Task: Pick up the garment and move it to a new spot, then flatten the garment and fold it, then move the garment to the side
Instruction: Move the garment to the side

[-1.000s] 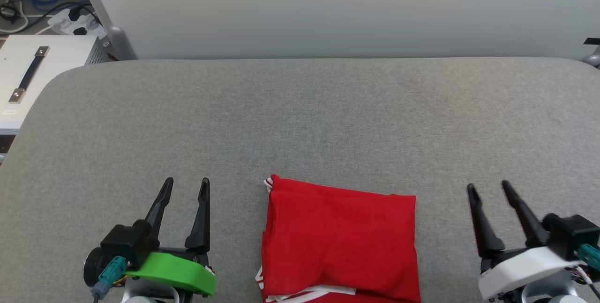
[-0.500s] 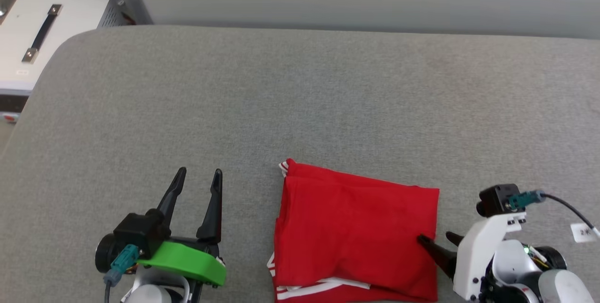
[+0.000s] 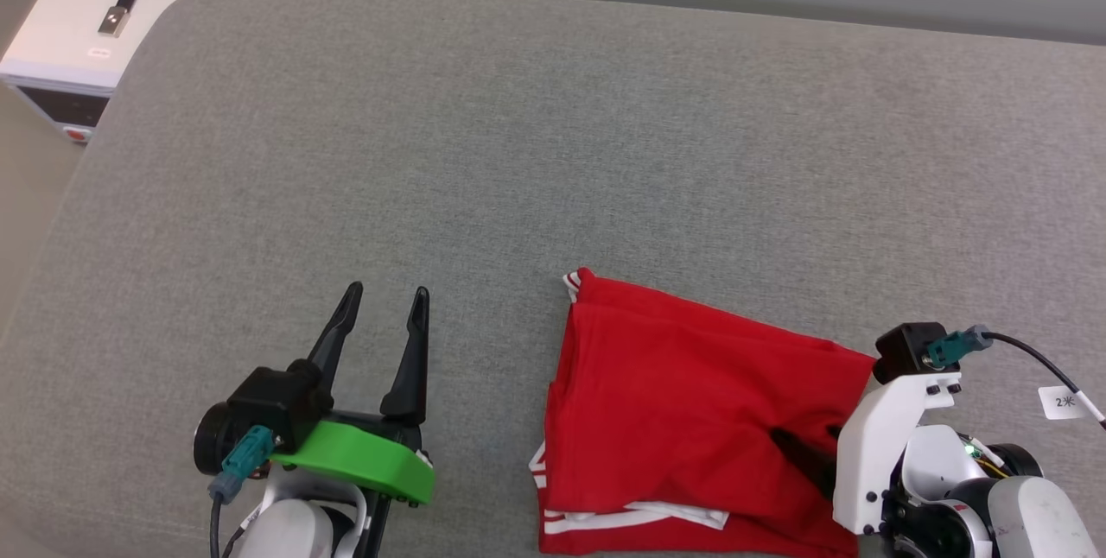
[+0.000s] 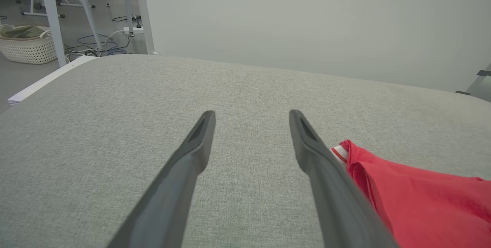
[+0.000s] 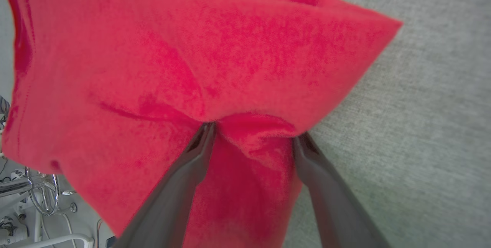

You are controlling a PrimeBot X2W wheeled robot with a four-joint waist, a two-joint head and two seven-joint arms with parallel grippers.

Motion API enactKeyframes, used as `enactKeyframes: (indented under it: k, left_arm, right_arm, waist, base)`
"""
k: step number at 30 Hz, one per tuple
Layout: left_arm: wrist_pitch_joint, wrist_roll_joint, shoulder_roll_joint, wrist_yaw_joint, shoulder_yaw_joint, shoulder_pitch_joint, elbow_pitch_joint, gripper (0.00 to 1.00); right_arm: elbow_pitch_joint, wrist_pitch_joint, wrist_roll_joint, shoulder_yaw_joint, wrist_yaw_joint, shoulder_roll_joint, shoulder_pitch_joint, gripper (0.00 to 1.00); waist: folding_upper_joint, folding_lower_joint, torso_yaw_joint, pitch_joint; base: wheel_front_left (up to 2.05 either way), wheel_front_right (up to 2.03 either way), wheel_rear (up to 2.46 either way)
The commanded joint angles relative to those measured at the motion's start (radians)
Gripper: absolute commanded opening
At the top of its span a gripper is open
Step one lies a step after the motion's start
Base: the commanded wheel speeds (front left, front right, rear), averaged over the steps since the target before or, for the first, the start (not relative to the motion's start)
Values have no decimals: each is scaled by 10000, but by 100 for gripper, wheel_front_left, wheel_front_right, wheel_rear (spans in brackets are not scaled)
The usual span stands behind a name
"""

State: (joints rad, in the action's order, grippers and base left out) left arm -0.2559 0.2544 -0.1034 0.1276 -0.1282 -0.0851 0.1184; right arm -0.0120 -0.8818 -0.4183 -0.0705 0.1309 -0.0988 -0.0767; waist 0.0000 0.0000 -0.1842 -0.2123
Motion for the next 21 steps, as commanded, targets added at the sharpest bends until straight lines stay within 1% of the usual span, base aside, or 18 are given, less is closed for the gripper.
enactKeyframes:
  k: [1, 3, 4, 5, 6, 11, 15, 17, 21]
  left_arm:
    - [-59, -106, 33, 31, -27, -174, 18, 100]
    - [-59, -110, 35, 31, -36, -186, 29, 100]
    - [-59, -112, 38, 31, -31, -188, 33, 100]
    - [-59, -113, 42, 31, -29, -190, 34, 100]
    - [-59, -118, 44, 31, -28, -191, 39, 100]
    - [-59, -173, 22, 31, 10, -125, 83, 100]
    - [-59, -189, -59, 31, 13, -58, 67, 100]
    - [-59, -194, -80, 31, 58, -29, 15, 100]
    - [-59, -219, -97, 31, 42, 47, 14, 100]
  right_arm:
    - [-330, -57, 27, -188, -2, 125, -44, 100]
    - [-554, -32, 16, -293, -2, 133, -11, 100]
    - [-655, -18, 0, -342, -2, 137, 5, 63]
    - [-732, 21, -24, -464, -2, 109, 7, 3]
    - [-792, 116, -51, -548, -2, 66, 3, 0]
    - [-905, 815, -9, -921, -2, -312, -189, 0]
    - [-751, 1353, -14, -1293, -2, -746, -421, 0]
    - [-562, 1485, -16, -1634, -2, -1153, -533, 0]
    - [-25, 1660, 92, -2378, -2, -2357, -856, 0]
  waist:
    - [0, 0, -162, -120]
    - [0, 0, -214, -129]
    - [0, 0, -230, -128]
    - [0, 0, -247, -129]
    - [0, 0, -256, -115]
    - [0, 0, -91, 81]
    - [0, 0, 240, 293]
    - [0, 0, 474, 368]
    - [0, 0, 1039, 455]
  base:
    - [0, 0, 0]
    - [0, 0, 0]
    - [0, 0, 0]
    - [0, 0, 0]
    - [0, 0, 0]
    - [0, 0, 0]
    - [0, 0, 0]
    - [0, 0, 0]
    - [0, 0, 0]
